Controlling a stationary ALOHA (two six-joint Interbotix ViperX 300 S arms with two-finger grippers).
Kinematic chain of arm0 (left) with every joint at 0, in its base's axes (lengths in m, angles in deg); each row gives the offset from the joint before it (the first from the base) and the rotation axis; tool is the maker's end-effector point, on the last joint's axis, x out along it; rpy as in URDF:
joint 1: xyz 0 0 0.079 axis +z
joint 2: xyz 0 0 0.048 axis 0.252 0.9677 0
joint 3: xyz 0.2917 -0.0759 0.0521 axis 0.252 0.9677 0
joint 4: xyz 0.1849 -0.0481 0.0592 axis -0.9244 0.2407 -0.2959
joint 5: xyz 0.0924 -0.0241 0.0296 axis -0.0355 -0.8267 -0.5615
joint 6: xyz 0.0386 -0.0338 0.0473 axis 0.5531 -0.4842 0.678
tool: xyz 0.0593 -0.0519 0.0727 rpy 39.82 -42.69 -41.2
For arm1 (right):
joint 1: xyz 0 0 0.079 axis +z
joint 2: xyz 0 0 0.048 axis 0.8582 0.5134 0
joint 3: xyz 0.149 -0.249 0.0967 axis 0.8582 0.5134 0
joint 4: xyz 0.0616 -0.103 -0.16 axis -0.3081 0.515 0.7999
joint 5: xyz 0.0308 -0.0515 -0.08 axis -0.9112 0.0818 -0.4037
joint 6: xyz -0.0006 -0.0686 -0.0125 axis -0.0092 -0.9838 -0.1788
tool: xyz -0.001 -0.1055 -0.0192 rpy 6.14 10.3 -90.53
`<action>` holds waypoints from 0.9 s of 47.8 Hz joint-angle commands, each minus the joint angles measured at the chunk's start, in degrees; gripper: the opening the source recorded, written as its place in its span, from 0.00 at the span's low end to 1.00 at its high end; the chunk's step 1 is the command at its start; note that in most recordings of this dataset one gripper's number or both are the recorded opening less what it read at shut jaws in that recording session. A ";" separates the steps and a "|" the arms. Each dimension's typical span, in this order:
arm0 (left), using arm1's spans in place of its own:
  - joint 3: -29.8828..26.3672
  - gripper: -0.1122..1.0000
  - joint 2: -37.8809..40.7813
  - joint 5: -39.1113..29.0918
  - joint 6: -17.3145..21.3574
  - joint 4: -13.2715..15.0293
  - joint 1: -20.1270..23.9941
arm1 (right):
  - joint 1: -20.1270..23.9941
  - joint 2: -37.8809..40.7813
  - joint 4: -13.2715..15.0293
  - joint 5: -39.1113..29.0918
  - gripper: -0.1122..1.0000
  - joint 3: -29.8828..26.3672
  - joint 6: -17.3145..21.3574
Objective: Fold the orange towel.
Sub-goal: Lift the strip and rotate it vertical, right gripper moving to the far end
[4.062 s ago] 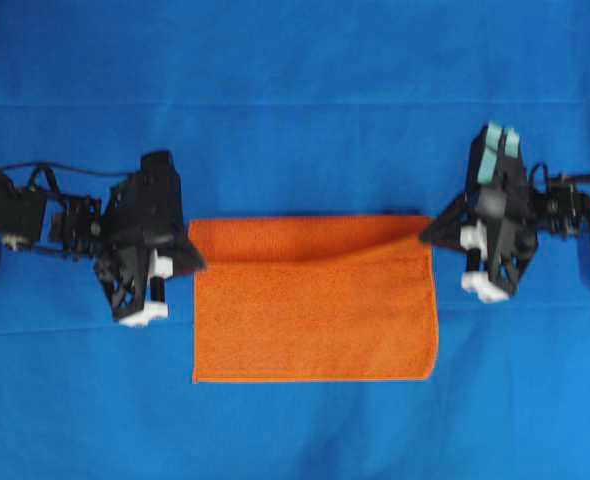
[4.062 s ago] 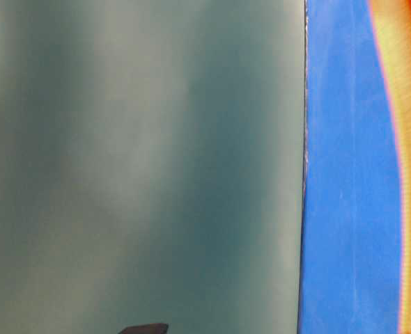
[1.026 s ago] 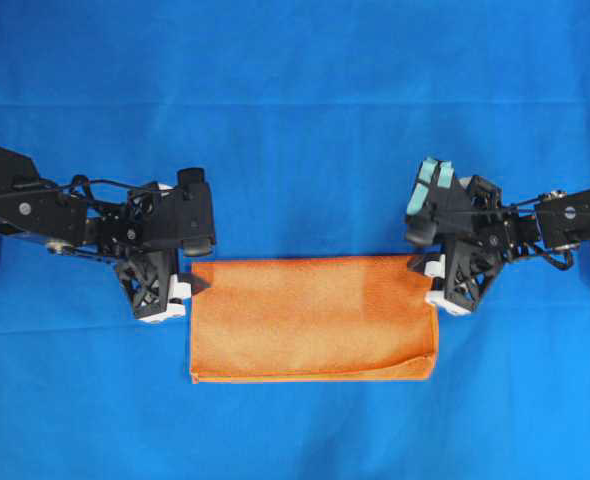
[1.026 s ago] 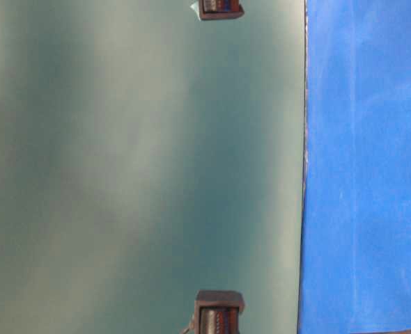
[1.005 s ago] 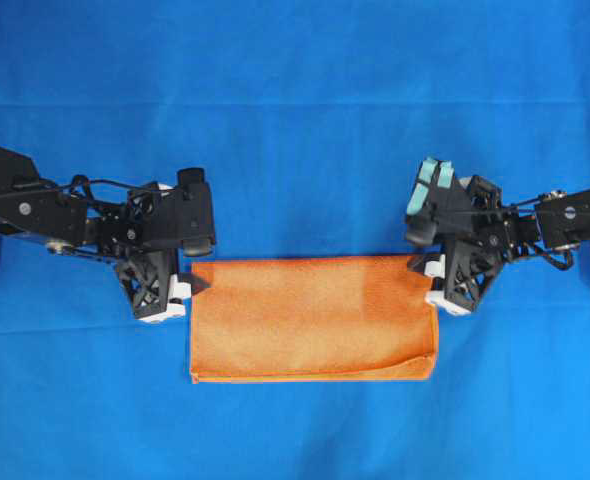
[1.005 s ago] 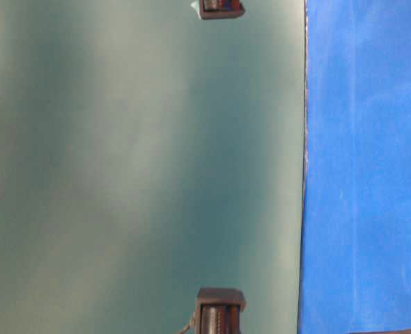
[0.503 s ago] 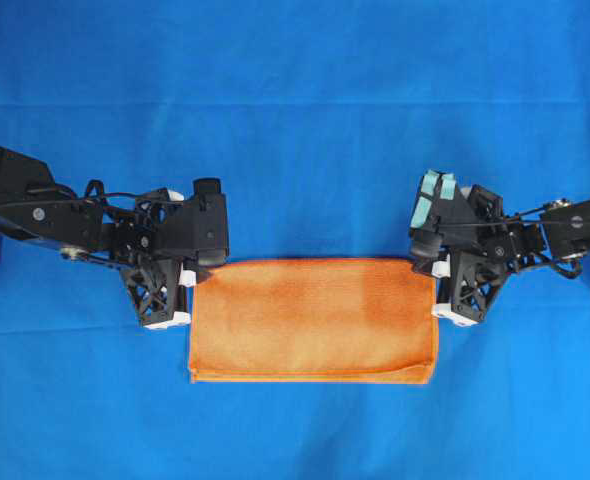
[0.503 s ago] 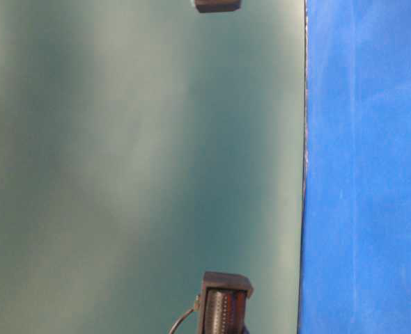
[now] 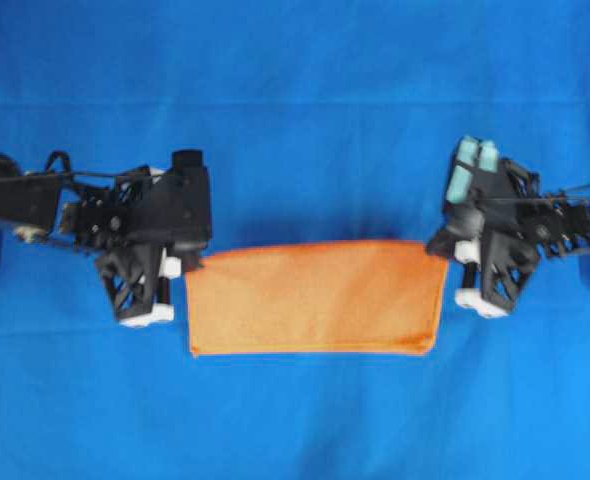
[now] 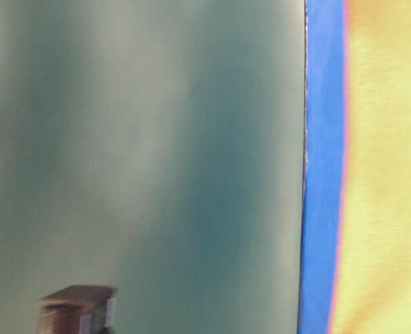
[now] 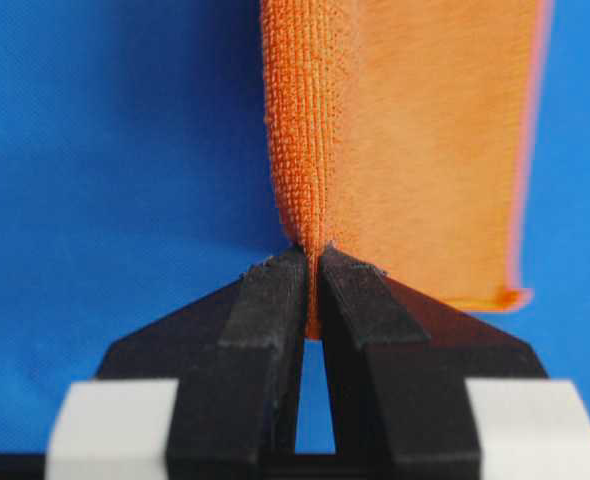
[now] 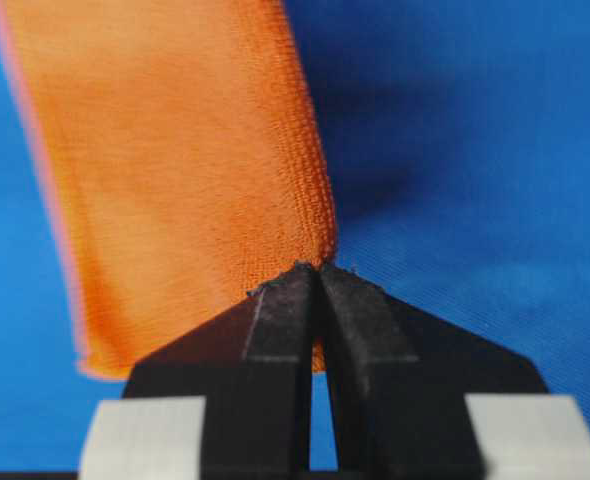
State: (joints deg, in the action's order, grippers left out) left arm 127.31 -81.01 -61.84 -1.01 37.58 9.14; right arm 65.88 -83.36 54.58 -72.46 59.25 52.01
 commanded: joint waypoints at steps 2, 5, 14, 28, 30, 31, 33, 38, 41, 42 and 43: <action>-1.93 0.11 -4.31 -1.14 0.00 -0.09 -0.62 | 1.23 -4.13 0.70 -0.26 0.11 -1.49 -0.18; -2.02 0.11 -5.62 -1.32 0.00 -0.09 -0.70 | 1.76 -5.89 1.05 -0.35 0.11 -1.49 -0.18; -1.14 0.11 -7.21 -1.05 0.00 -0.18 -0.70 | 2.02 -8.09 2.02 -0.35 0.11 -1.14 -0.09; -1.49 0.11 -5.62 4.83 0.00 -0.09 -1.49 | -2.72 -5.62 5.80 -1.85 0.11 -2.11 0.44; -1.67 0.11 -4.92 6.33 0.09 -0.18 -1.76 | -4.48 -5.10 6.77 -2.02 0.11 -2.37 0.44; -1.76 0.11 -4.48 7.03 0.09 -0.18 -1.93 | -5.45 -4.75 7.29 -2.02 0.11 -2.64 0.44; -2.02 0.11 -3.34 9.05 0.26 -0.18 -2.37 | -7.38 -4.13 8.44 -2.11 0.11 -3.16 0.44; -3.52 0.11 -0.35 12.83 0.44 -0.26 -3.25 | -12.13 -1.93 11.25 -1.76 0.11 -4.57 -0.09; -4.83 0.11 1.67 14.85 1.05 -0.26 -3.69 | -14.77 0.00 13.71 -1.23 0.11 -5.98 -0.26; -5.36 0.11 2.29 15.38 1.58 -0.35 -3.78 | -15.38 0.53 14.33 -1.05 0.11 -6.42 -0.26; -6.24 0.11 3.34 16.08 2.29 -0.26 -4.04 | -16.00 1.14 14.94 -0.79 0.11 -6.86 -0.26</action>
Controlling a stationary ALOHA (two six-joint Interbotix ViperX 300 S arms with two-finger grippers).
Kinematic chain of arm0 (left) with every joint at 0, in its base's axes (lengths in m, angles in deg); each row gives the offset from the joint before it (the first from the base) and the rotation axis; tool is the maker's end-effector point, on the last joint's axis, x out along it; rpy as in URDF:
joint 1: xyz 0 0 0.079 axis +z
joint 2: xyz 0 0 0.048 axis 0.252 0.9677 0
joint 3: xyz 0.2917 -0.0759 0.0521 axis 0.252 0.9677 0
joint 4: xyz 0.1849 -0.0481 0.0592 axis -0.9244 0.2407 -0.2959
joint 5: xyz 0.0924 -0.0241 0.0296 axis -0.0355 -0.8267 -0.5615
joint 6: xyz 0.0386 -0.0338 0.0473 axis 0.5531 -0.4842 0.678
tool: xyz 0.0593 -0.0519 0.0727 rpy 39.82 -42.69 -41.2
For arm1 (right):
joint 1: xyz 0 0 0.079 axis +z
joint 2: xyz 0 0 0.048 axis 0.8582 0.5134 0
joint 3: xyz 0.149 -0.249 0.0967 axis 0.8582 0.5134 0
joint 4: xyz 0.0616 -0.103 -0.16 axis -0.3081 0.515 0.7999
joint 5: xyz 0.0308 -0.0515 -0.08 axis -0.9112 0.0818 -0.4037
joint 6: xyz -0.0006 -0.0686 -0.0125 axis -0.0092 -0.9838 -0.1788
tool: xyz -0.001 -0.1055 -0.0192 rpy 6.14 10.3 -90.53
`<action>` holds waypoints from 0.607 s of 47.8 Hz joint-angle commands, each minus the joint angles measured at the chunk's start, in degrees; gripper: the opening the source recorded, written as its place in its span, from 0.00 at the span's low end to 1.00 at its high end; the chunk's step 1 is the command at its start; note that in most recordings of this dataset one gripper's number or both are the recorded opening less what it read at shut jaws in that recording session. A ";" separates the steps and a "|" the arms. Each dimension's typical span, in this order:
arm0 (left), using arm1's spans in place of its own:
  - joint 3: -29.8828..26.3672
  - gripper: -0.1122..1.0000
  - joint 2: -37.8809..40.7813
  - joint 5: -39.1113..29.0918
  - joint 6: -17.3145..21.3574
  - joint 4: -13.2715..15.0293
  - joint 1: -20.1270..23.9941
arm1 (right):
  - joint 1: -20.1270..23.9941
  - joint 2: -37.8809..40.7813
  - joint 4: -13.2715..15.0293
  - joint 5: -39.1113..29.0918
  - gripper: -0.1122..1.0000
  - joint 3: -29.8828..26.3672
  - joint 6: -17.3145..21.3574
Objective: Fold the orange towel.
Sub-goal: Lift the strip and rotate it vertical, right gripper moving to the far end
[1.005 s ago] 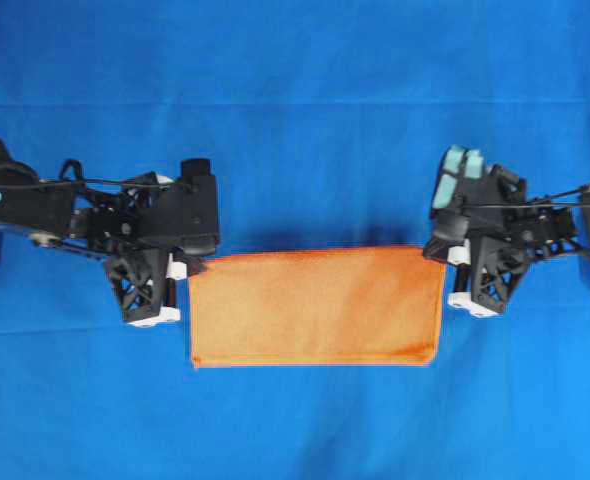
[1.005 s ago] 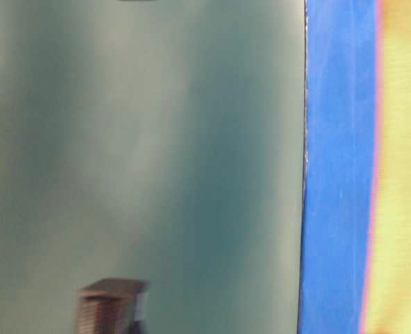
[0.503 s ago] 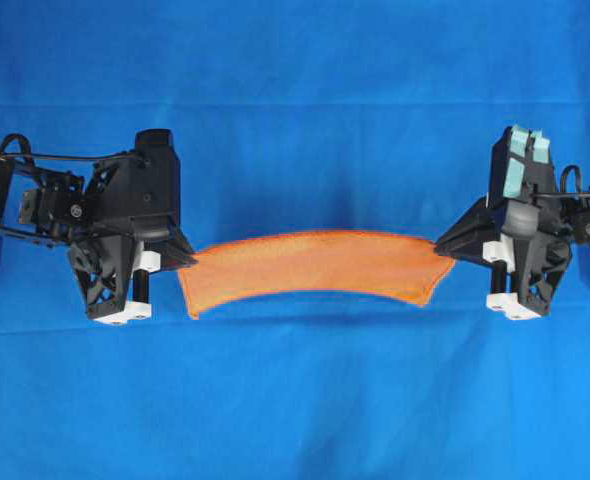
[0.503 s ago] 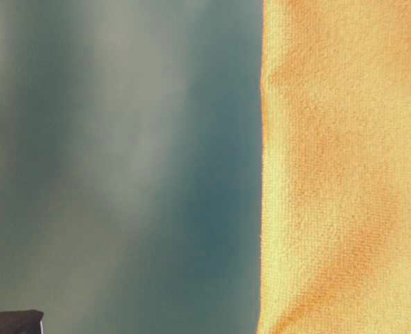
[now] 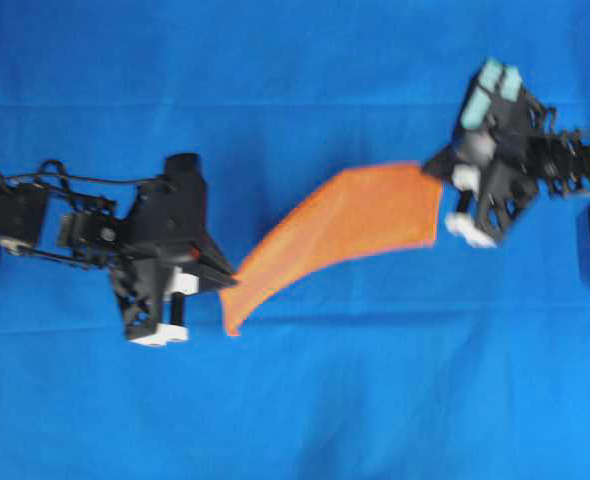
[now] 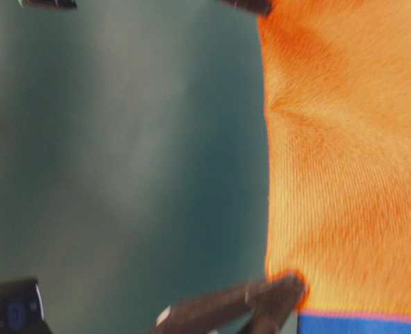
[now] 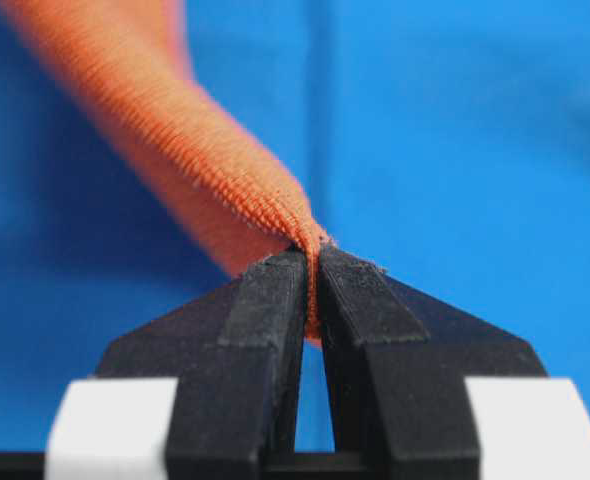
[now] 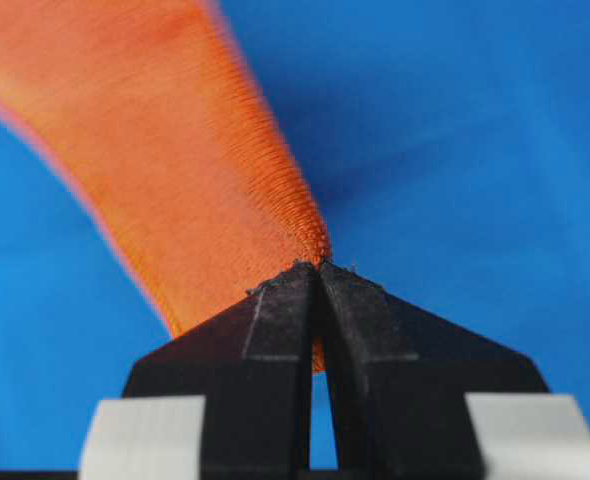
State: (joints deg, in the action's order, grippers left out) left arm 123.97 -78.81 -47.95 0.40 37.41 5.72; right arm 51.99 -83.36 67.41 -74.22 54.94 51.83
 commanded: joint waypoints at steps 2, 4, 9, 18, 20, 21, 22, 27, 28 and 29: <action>-4.22 0.11 2.46 2.90 2.20 -0.09 -1.05 | -3.34 2.37 3.43 1.41 0.11 -3.52 -0.09; -5.71 0.11 3.78 3.52 3.87 -0.18 -1.41 | -4.57 3.96 4.92 2.11 0.11 -4.83 -0.09; -10.46 0.11 6.68 4.04 8.26 -0.18 -2.29 | -6.50 7.21 7.21 3.87 0.11 -7.91 -0.18; -17.40 0.11 10.90 3.87 14.33 -0.18 -3.16 | -8.35 13.27 10.37 6.42 0.11 -14.59 -0.26; -18.54 0.11 11.60 3.78 15.21 -0.18 -3.25 | -8.44 14.24 10.90 6.59 0.11 -15.82 -0.26; -18.98 0.11 11.78 3.78 15.64 -0.18 -3.43 | -8.44 14.77 11.25 6.68 0.11 -16.26 -0.26; -19.42 0.11 12.13 3.69 15.91 -0.09 -3.52 | -8.44 15.12 11.51 6.77 0.11 -16.88 -0.26; -20.74 0.11 13.01 3.69 16.79 -0.09 -3.87 | -8.44 16.35 12.39 6.77 0.11 -18.54 -0.26; -20.83 0.11 13.18 3.69 16.79 -0.18 -3.87 | -8.53 16.44 12.57 6.77 0.11 -18.63 -0.26; -20.92 0.11 13.27 3.69 16.79 -0.18 -3.87 | -8.53 16.44 12.66 6.77 0.11 -18.63 -0.26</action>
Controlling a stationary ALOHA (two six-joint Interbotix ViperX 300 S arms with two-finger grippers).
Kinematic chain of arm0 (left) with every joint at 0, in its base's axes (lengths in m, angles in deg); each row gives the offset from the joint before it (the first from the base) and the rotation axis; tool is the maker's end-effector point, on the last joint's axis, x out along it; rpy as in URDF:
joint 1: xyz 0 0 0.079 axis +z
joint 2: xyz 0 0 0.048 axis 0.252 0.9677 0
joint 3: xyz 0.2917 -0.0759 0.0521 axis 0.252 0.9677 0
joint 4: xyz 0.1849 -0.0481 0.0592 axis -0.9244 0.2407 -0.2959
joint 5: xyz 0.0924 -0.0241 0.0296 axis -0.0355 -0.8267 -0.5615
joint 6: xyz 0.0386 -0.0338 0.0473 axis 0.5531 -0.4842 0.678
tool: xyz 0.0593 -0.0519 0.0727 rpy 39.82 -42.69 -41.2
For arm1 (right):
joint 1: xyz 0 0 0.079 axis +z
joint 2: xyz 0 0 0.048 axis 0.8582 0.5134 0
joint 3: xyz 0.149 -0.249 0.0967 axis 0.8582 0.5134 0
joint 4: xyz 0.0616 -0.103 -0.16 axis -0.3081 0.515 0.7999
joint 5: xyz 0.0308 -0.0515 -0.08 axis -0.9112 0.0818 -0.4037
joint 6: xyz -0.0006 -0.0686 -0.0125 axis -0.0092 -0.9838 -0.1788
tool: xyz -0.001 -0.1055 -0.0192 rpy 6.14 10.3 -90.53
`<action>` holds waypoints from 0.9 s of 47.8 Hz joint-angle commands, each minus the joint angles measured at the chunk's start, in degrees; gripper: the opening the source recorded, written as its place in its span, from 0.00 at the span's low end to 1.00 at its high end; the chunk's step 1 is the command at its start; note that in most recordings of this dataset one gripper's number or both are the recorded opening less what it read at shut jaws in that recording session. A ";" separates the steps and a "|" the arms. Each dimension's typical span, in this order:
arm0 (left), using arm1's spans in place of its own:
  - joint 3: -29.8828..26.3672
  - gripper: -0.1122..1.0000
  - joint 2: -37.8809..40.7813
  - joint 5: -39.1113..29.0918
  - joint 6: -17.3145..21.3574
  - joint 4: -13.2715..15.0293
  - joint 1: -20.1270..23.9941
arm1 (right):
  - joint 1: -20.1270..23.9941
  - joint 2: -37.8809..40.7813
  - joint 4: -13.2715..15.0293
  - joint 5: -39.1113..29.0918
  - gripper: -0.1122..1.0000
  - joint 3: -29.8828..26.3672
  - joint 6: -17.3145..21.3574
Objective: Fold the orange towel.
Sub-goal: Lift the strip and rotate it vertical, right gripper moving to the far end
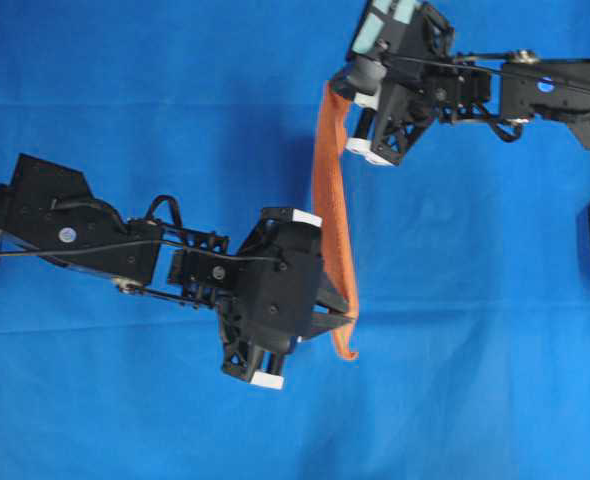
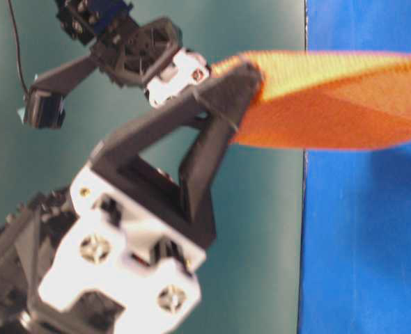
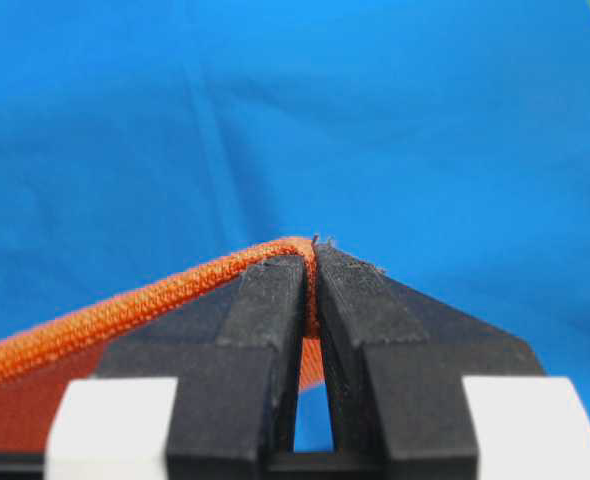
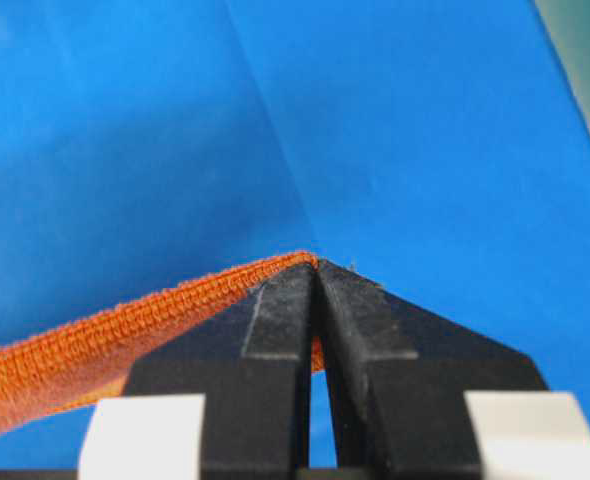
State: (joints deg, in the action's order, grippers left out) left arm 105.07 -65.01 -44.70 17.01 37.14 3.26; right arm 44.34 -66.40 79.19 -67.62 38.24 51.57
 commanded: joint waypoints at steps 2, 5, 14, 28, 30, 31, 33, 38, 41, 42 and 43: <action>-2.02 0.11 -0.35 0.44 0.18 0.09 -1.41 | -0.97 -0.53 0.97 0.18 0.11 -1.85 0.00; -2.02 0.11 -0.09 0.70 0.26 0.09 -1.41 | -1.14 -0.70 0.97 -0.09 0.11 -1.49 0.00; -3.43 0.11 2.37 5.62 2.55 0.18 -1.41 | -1.85 -3.69 0.97 -0.26 0.11 2.02 0.18; -11.69 0.11 10.55 10.46 6.42 0.18 -1.41 | -3.96 -12.39 0.88 -0.35 0.11 10.72 1.05; -12.92 0.11 11.69 10.46 6.50 0.18 -1.32 | -3.96 -13.18 0.88 -0.35 0.11 11.43 1.05; -13.27 0.11 12.04 10.46 6.50 0.09 -1.32 | -3.96 -13.54 0.79 -0.35 0.11 11.78 1.05; -13.71 0.11 12.66 10.37 6.50 0.18 -1.41 | -3.96 -13.97 0.62 -0.35 0.11 12.30 1.05; -13.01 0.11 13.01 9.32 6.06 0.18 -1.41 | -3.96 -13.10 0.44 0.18 0.11 12.57 1.05; -11.34 0.11 12.48 8.53 4.83 0.18 -1.41 | -3.96 -11.51 0.44 0.97 0.11 12.30 1.05; -10.72 0.11 12.22 8.44 4.39 0.09 -1.41 | -3.96 -10.90 0.44 1.41 0.11 12.13 1.05; -10.11 0.11 11.95 8.44 3.87 0.18 -1.41 | -3.96 -10.20 0.44 1.85 0.11 11.87 1.05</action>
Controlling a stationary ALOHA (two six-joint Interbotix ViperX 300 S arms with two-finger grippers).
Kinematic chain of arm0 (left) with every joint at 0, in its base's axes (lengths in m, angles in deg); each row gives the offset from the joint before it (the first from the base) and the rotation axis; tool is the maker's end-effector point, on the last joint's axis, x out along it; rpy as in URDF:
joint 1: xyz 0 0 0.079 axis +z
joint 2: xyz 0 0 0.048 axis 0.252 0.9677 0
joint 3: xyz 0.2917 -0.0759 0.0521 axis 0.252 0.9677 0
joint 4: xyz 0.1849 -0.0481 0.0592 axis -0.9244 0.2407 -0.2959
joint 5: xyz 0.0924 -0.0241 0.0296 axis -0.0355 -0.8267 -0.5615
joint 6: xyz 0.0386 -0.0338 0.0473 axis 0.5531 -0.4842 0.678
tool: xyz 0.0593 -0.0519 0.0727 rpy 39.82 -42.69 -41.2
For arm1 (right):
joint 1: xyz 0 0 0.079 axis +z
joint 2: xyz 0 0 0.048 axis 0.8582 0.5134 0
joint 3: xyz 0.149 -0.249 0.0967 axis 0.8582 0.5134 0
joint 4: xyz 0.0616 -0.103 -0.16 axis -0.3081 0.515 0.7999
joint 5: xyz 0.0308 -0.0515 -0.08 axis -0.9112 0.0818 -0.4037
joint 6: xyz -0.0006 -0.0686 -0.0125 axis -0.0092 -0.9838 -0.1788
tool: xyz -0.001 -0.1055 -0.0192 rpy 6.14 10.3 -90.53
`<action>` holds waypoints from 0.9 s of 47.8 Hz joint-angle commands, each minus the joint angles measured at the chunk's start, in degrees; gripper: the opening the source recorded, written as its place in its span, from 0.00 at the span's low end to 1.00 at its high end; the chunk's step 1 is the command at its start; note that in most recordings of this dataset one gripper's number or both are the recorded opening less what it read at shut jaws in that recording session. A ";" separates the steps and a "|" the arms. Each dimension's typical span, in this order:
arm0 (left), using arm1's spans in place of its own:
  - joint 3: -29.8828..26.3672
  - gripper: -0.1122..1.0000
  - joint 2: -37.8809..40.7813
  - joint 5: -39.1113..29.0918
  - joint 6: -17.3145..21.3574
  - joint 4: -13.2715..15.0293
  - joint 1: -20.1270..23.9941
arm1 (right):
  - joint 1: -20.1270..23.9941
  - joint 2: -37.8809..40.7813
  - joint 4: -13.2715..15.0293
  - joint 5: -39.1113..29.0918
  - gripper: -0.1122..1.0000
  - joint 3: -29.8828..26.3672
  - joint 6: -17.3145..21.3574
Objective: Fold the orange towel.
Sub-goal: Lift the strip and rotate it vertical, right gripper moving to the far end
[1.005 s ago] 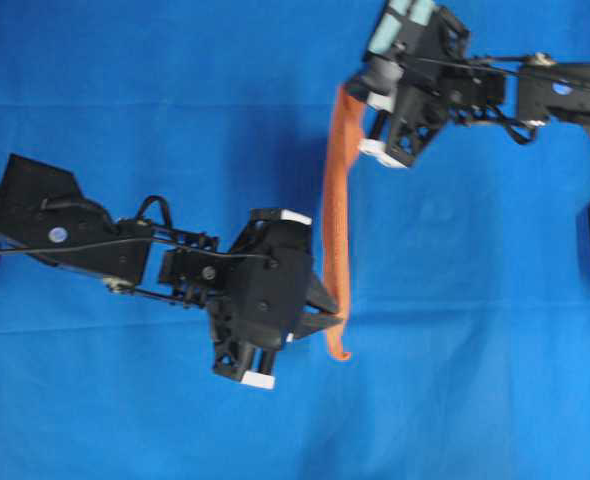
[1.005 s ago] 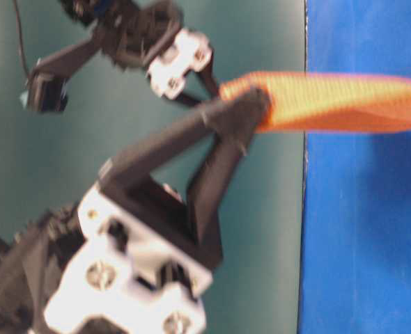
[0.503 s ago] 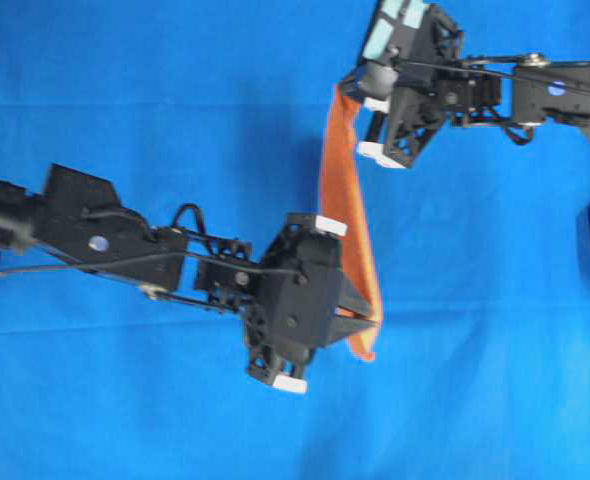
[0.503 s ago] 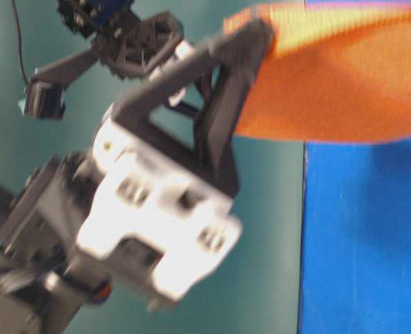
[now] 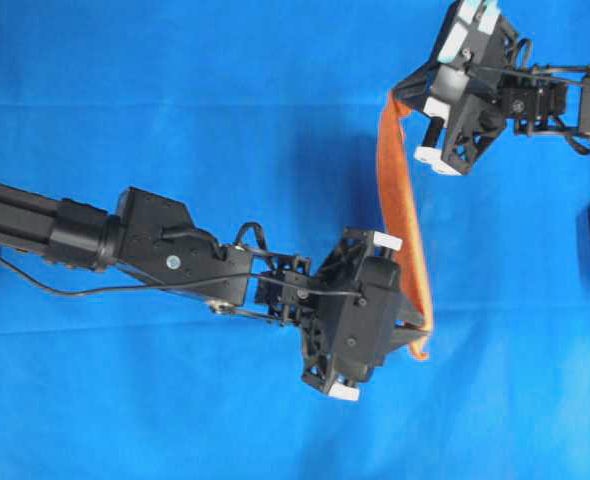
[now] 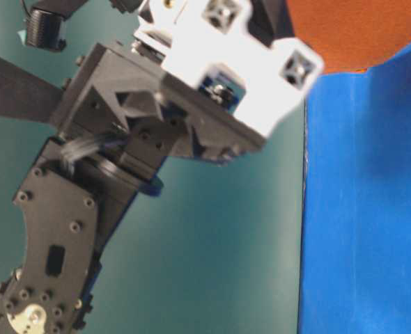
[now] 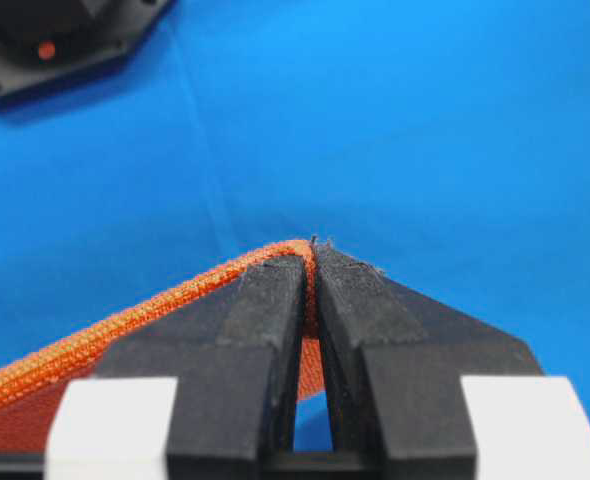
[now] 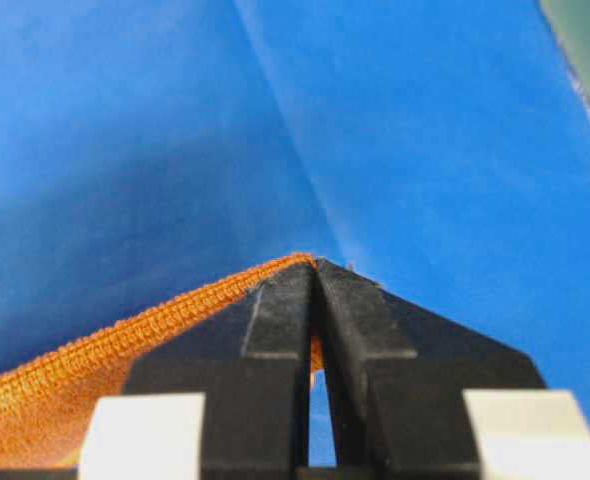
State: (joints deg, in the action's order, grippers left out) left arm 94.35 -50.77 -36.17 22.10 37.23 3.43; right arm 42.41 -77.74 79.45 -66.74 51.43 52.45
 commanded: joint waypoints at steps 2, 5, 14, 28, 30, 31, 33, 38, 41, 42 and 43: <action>2.20 0.11 -2.90 -0.09 -2.46 0.09 -1.58 | -2.02 3.16 0.18 2.20 0.11 -1.93 0.18; 5.01 0.11 -3.96 0.00 -3.60 0.18 -1.58 | -1.93 5.80 0.18 3.96 0.11 -3.08 0.18; 15.12 0.11 -7.65 1.67 -7.47 0.44 -1.67 | -1.23 13.89 0.18 9.23 0.11 -7.91 -0.35; 25.22 0.11 -10.55 9.05 -12.57 0.44 -1.76 | -0.44 20.04 0.18 10.72 0.11 -11.25 -0.62; 25.49 0.11 -10.46 9.67 -12.57 0.44 -1.76 | -0.44 20.30 0.18 10.81 0.11 -11.25 -0.53; 25.58 0.11 -10.28 9.93 -12.57 0.44 -1.76 | -0.44 20.39 0.26 10.90 0.11 -11.16 -0.62; 25.66 0.11 -10.11 10.46 -12.57 0.44 -1.67 | -0.35 20.65 0.26 11.43 0.12 -11.07 -0.62; 25.40 0.11 -9.23 11.07 -12.57 0.44 -1.41 | -0.44 21.01 0.53 13.27 0.12 -10.81 -0.62; 25.05 0.11 -8.53 11.25 -12.66 0.44 -1.14 | -0.44 21.18 0.53 14.41 0.12 -10.72 -0.70; 24.96 0.11 -8.44 11.25 -12.66 0.44 -1.14 | -0.44 21.18 0.62 14.77 0.12 -10.63 -0.70; 24.79 0.11 -8.26 11.25 -12.66 0.44 -1.05 | -0.44 21.18 0.62 15.12 0.12 -10.55 -0.70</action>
State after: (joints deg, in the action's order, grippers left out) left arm 120.37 -58.59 -25.54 9.62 37.58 2.20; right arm 42.06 -55.77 79.80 -53.30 41.41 51.83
